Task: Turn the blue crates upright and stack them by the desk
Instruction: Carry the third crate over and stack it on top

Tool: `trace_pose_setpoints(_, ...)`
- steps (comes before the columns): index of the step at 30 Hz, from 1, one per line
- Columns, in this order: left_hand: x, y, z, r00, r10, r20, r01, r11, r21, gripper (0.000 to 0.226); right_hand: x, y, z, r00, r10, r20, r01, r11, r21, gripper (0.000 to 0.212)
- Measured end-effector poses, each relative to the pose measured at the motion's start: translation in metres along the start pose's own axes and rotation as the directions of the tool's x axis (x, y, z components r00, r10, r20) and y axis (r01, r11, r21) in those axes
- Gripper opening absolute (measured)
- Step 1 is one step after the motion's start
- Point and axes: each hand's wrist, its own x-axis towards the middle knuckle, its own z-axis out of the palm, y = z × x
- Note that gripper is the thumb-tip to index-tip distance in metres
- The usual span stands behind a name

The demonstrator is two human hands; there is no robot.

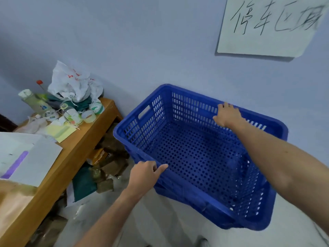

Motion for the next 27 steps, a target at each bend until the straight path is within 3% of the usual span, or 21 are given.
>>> trace_pose_setpoints(4,0.012,-0.013,-0.003,0.935,0.266,-0.234,-0.243,0.962,0.122,0.058,-0.059,-0.036,0.014,0.995,-0.069,0.074,0.066,0.997,0.039,0.066)
trace_pose_setpoints(7,0.023,-0.027,-0.001,0.891,0.366,-0.269,-0.341,0.930,0.134,0.075,-0.108,-0.068,0.025,0.987,-0.095,0.127,0.082,0.991,0.105,0.061)
trace_pose_setpoints(12,0.038,-0.033,-0.004,0.921,0.389,0.003,-0.389,0.921,0.000,0.103,-0.183,-0.113,0.038,0.984,-0.051,0.171,0.019,0.982,0.186,0.061)
trace_pose_setpoints(17,0.046,-0.043,-0.001,0.859,0.484,0.165,-0.500,0.863,0.069,0.097,-0.256,-0.144,0.053,0.956,0.013,0.294,-0.091,0.963,0.253,0.088)
trace_pose_setpoints(22,0.060,-0.047,-0.016,0.752,0.558,0.351,-0.629,0.767,0.125,0.101,-0.287,-0.137,0.076,0.990,0.121,0.078,-0.126,0.990,0.061,0.047)
trace_pose_setpoints(24,0.070,-0.054,-0.023,0.703,0.569,0.426,-0.682,0.710,0.176,0.084,-0.290,-0.133,0.085,0.986,0.166,0.018,-0.166,0.986,0.016,0.040)
trace_pose_setpoints(27,0.088,-0.065,-0.025,0.726,0.552,0.410,-0.682,0.654,0.326,0.043,-0.289,-0.131,0.097,0.984,0.171,-0.042,-0.172,0.985,-0.021,0.036)
